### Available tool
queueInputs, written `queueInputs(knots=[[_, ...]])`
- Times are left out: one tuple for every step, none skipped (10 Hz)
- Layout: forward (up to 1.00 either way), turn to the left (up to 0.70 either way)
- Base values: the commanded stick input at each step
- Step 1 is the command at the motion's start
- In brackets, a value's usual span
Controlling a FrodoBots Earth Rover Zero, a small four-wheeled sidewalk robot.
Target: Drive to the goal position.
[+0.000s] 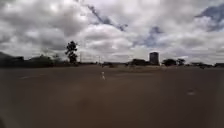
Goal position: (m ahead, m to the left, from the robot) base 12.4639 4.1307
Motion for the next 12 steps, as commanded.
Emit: queueInputs(knots=[[0.85, 0.0], [0.85, 0.0], [0.85, 0.0], [0.85, 0.0], [0.85, 0.0], [0.85, 0.0], [0.85, 0.0], [0.82, 0.0], [0.81, 0.0], [0.81, 0.0], [0.81, 0.0], [0.81, 0.0]])
